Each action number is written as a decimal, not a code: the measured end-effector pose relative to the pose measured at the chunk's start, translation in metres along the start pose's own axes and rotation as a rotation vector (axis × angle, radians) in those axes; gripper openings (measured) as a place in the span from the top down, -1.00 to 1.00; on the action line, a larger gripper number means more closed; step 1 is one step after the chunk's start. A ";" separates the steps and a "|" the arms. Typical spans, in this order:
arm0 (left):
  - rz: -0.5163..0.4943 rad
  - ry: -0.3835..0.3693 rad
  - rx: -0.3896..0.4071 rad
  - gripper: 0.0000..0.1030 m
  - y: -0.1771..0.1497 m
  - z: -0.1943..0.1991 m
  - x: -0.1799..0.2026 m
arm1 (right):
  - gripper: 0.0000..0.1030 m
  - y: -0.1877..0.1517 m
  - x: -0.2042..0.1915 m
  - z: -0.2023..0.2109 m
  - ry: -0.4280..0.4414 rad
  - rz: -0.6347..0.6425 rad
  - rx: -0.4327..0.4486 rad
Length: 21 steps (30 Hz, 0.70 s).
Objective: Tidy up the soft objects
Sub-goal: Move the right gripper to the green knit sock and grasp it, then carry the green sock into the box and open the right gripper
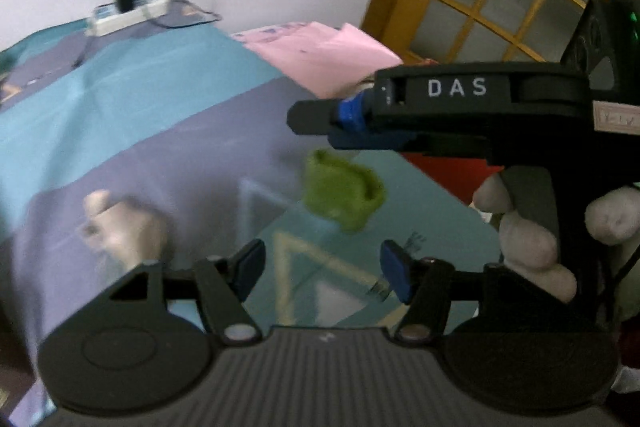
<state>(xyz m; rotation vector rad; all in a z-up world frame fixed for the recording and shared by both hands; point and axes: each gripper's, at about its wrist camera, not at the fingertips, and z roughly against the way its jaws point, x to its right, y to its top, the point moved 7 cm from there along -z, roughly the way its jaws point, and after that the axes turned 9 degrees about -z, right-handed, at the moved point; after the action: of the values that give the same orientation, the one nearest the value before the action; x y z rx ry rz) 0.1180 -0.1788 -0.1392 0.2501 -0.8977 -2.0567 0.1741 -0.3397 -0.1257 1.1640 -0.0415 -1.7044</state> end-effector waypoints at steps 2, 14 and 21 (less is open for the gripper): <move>-0.013 -0.021 -0.003 -0.23 0.009 -0.015 0.009 | 0.59 0.004 0.016 0.001 -0.037 -0.019 0.007; -0.115 0.014 -0.054 0.15 0.028 -0.098 0.037 | 0.57 -0.018 0.055 -0.022 0.015 -0.138 -0.216; -0.105 -0.003 -0.017 0.20 0.031 -0.083 0.037 | 0.57 -0.021 0.025 -0.019 0.095 -0.112 -0.247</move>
<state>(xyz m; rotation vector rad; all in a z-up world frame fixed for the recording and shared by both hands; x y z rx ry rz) 0.1535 -0.2612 -0.1726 0.2912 -0.8851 -2.1612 0.1730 -0.3394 -0.1633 1.0762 0.2902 -1.6940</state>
